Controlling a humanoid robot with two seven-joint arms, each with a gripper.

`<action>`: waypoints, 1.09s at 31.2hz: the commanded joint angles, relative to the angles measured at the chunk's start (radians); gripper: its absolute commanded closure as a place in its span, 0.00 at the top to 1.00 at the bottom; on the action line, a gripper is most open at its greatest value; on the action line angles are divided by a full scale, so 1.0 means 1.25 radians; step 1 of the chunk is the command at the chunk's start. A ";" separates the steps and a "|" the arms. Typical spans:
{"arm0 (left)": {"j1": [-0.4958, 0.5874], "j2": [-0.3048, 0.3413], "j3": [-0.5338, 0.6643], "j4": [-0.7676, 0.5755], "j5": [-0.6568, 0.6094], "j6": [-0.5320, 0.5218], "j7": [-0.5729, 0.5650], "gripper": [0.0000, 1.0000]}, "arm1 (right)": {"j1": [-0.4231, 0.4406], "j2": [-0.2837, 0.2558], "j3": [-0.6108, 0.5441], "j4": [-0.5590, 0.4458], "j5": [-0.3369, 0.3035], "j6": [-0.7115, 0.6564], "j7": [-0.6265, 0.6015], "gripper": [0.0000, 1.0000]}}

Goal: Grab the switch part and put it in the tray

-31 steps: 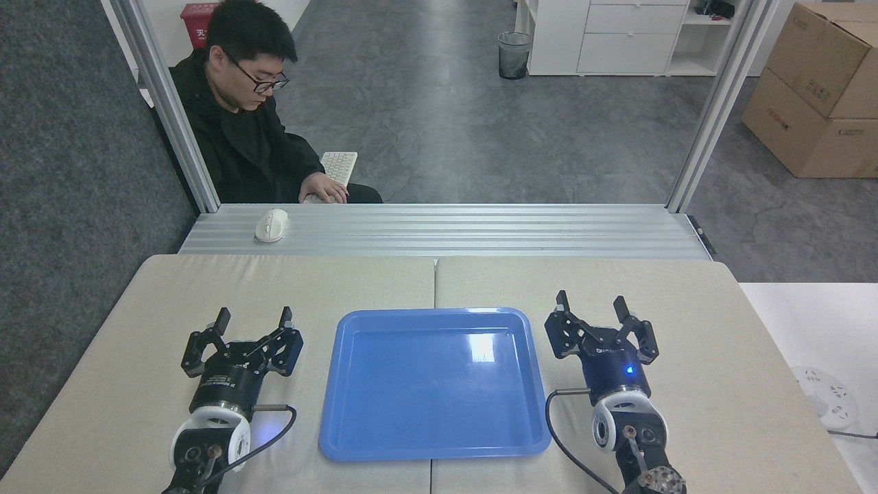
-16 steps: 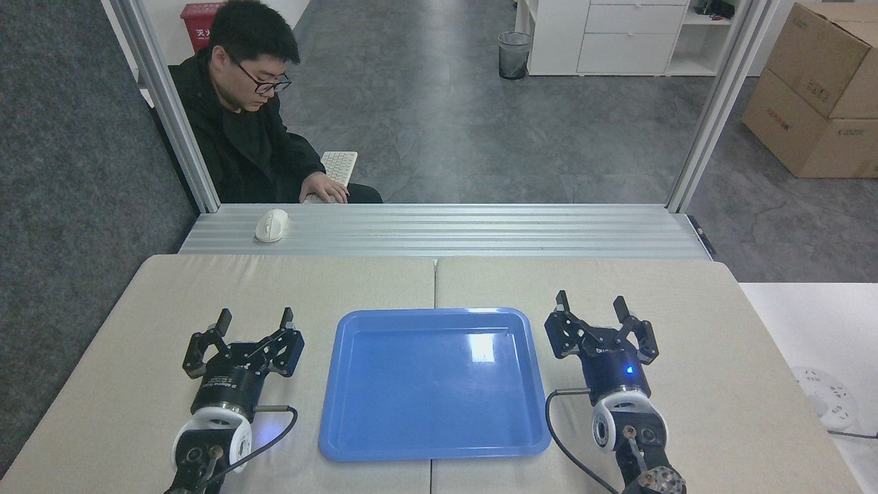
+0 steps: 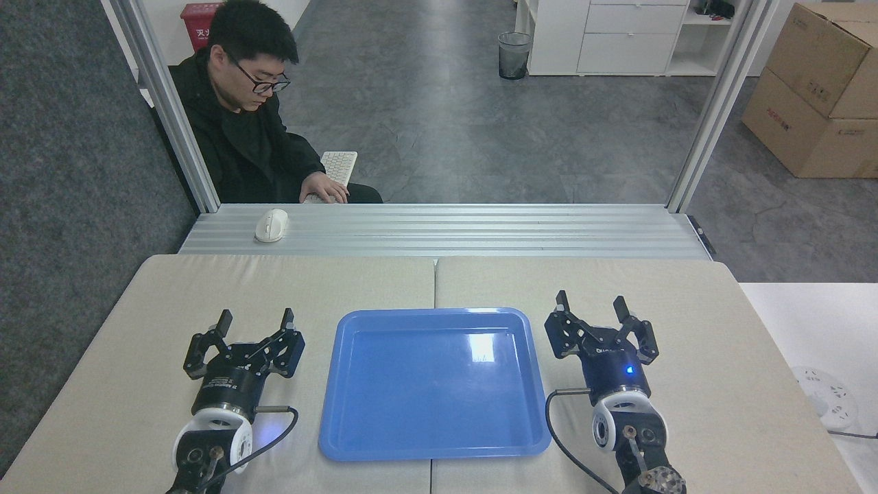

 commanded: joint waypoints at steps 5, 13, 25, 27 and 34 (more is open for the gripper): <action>0.001 -0.001 -0.004 0.005 0.003 -0.002 0.003 0.99 | 0.000 0.000 -0.027 0.000 0.000 0.000 0.000 1.00; 0.001 0.000 -0.002 0.006 0.003 -0.003 0.006 0.99 | 0.000 0.000 -0.027 0.000 0.000 0.000 0.000 1.00; 0.009 0.000 0.004 0.019 -0.003 -0.003 0.011 0.99 | 0.000 0.000 -0.027 0.000 0.000 0.000 0.000 1.00; 0.014 0.003 0.005 0.021 -0.003 -0.002 0.014 1.00 | 0.000 0.000 -0.027 0.000 0.000 0.000 0.000 1.00; 0.041 0.009 0.007 0.046 -0.006 -0.003 0.036 1.00 | 0.000 0.000 -0.027 0.000 -0.001 0.000 0.000 1.00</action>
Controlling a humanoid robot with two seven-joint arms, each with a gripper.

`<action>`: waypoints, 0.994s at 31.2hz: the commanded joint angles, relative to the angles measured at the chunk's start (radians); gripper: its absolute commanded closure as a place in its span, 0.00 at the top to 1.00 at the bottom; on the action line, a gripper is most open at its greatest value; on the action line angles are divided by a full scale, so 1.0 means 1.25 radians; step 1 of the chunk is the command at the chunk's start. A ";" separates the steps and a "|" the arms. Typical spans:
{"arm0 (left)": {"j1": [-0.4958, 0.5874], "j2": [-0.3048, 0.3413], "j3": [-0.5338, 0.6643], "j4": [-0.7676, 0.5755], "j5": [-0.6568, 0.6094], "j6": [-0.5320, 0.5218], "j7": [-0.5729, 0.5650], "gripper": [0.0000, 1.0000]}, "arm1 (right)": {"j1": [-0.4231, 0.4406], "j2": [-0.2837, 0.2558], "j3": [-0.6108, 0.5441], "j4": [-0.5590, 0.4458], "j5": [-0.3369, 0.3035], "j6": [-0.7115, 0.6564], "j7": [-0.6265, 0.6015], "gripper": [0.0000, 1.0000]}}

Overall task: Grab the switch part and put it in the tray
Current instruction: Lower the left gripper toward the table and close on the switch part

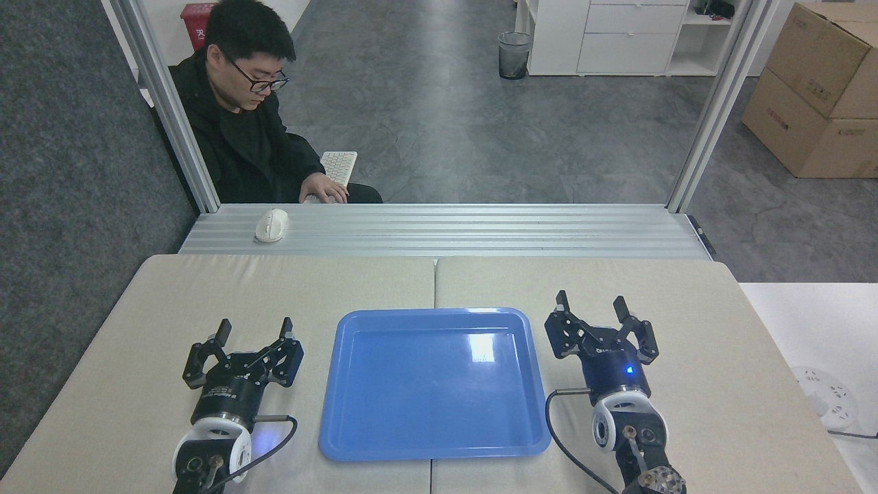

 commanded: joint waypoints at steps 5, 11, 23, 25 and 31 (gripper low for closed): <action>0.030 0.008 0.020 0.050 -0.006 0.000 0.026 1.00 | 0.000 0.000 -0.027 0.000 0.000 0.000 0.000 1.00; 0.043 0.012 0.028 0.099 -0.007 -0.002 0.045 1.00 | 0.000 0.000 -0.027 0.000 0.000 0.000 0.000 1.00; 0.044 0.026 0.029 0.150 -0.007 0.003 0.084 0.99 | 0.000 0.000 -0.027 0.000 -0.001 0.000 0.000 1.00; 0.045 0.026 0.028 0.151 -0.007 0.003 0.084 0.99 | 0.000 0.000 -0.027 0.000 0.000 0.000 0.000 1.00; 0.059 0.026 0.021 0.150 -0.008 0.002 0.084 0.99 | 0.000 -0.001 -0.026 0.000 0.000 0.000 0.000 1.00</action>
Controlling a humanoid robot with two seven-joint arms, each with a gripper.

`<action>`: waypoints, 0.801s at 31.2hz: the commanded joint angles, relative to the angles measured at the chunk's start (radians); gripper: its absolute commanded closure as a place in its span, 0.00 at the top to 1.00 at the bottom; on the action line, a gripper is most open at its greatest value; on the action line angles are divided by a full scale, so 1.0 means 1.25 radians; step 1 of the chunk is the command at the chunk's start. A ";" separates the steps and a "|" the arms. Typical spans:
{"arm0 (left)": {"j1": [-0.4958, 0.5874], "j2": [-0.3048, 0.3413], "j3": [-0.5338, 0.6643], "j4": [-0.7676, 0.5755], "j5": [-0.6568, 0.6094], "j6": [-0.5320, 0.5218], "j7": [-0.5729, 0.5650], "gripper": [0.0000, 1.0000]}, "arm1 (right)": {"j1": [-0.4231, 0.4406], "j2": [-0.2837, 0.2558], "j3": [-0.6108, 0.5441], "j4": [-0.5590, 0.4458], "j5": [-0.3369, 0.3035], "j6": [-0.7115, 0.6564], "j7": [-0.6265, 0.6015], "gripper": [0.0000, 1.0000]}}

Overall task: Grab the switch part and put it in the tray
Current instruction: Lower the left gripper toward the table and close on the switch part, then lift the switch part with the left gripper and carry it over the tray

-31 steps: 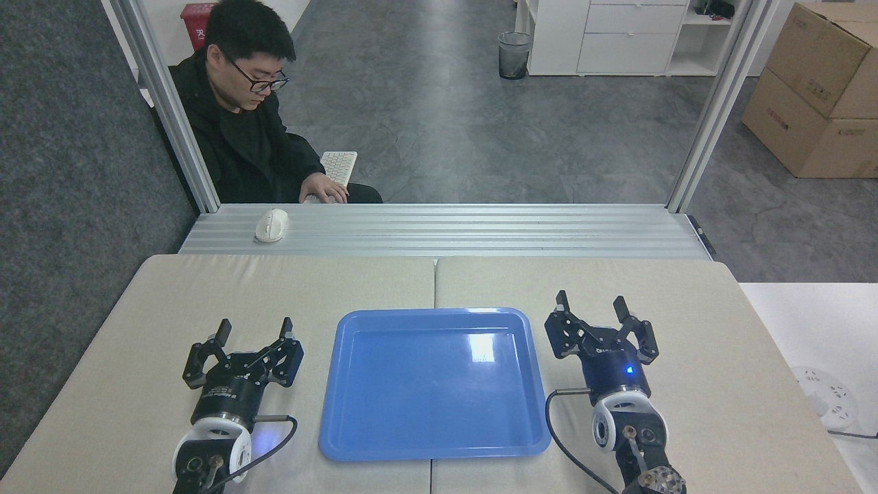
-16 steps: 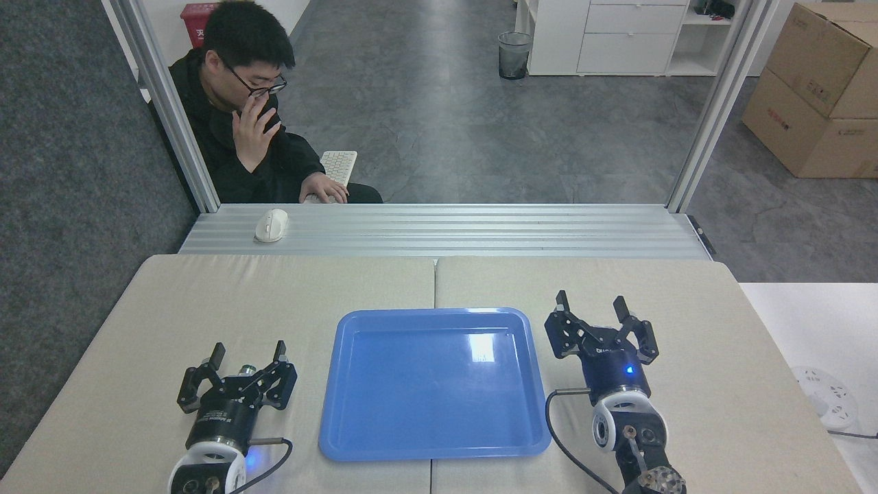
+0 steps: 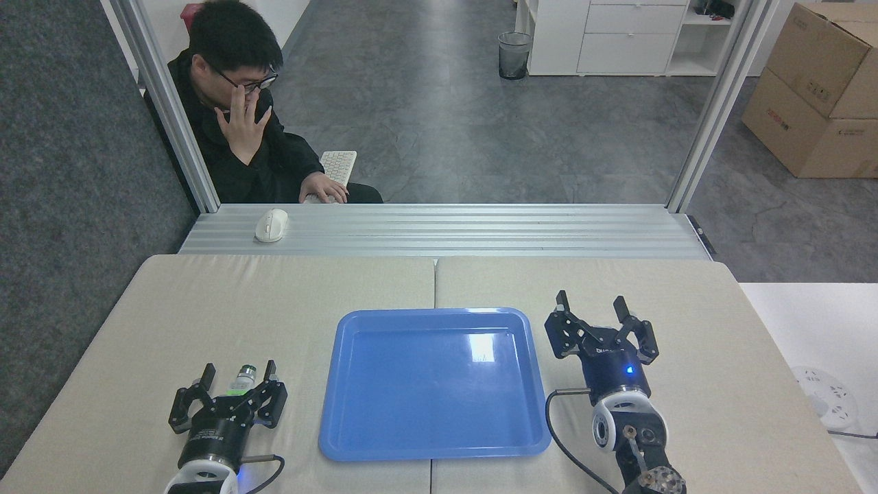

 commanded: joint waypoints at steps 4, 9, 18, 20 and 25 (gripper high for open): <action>0.028 0.009 0.003 0.046 -0.002 -0.002 0.002 0.99 | 0.000 0.000 -0.027 0.000 0.000 0.000 0.000 1.00; 0.034 0.009 0.002 0.052 -0.018 -0.002 0.002 0.99 | 0.000 -0.001 -0.027 0.000 0.000 0.000 0.000 1.00; 0.034 0.009 0.002 0.063 -0.045 -0.005 0.003 0.83 | 0.000 -0.001 -0.027 0.000 0.000 0.000 0.000 1.00; 0.033 0.011 0.002 0.063 -0.065 -0.006 0.008 0.70 | 0.000 -0.001 -0.027 0.000 0.000 0.000 0.000 1.00; 0.034 0.012 0.000 0.063 -0.167 -0.007 0.050 0.25 | 0.000 -0.001 -0.027 0.000 0.000 0.000 0.000 1.00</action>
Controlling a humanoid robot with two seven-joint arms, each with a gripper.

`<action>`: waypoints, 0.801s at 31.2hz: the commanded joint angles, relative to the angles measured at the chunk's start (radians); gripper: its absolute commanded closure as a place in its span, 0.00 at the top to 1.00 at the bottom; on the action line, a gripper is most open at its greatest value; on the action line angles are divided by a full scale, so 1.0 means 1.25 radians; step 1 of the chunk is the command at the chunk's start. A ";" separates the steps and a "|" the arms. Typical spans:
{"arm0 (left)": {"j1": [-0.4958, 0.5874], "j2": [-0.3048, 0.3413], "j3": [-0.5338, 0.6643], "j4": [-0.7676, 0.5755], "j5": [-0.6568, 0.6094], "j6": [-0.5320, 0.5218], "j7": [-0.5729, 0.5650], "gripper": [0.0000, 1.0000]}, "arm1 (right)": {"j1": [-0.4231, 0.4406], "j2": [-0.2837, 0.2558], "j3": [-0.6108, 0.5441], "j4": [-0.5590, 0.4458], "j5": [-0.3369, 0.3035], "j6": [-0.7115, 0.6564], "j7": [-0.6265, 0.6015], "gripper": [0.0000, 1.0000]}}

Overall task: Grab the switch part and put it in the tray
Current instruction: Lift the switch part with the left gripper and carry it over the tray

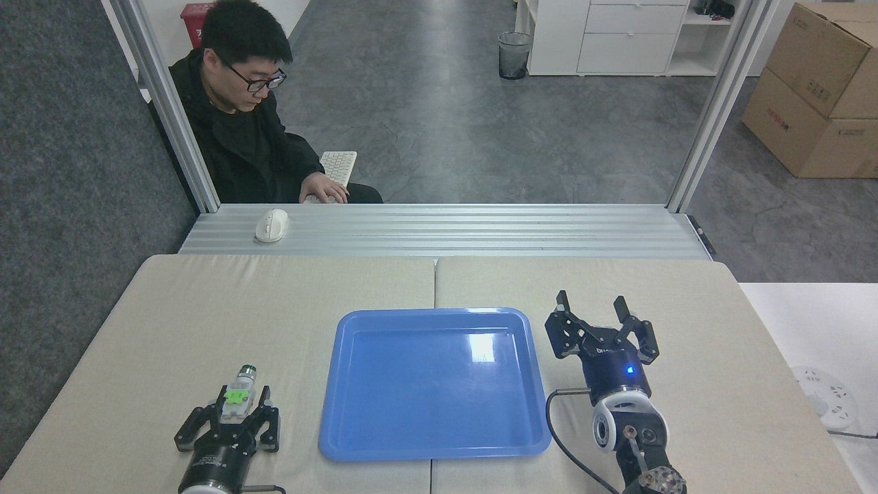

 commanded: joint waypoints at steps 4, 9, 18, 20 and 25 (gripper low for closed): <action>0.003 0.005 0.013 0.019 -0.166 0.000 0.061 0.00 | 0.000 0.000 -0.027 0.000 -0.001 0.000 0.000 1.00; 0.002 0.010 0.018 0.005 -0.173 0.000 0.061 0.00 | 0.000 0.000 -0.027 0.000 0.000 0.000 0.000 1.00; -0.020 0.009 0.023 -0.273 -0.090 -0.114 0.043 0.00 | 0.000 0.000 -0.027 0.000 0.000 0.000 0.000 1.00; -0.037 0.005 0.017 -0.309 -0.081 -0.140 0.018 0.00 | 0.000 0.000 -0.027 0.000 0.000 0.000 0.000 1.00; -0.086 -0.040 -0.010 -0.316 -0.082 -0.194 -0.093 0.00 | 0.000 0.000 -0.027 0.000 0.000 0.000 0.000 1.00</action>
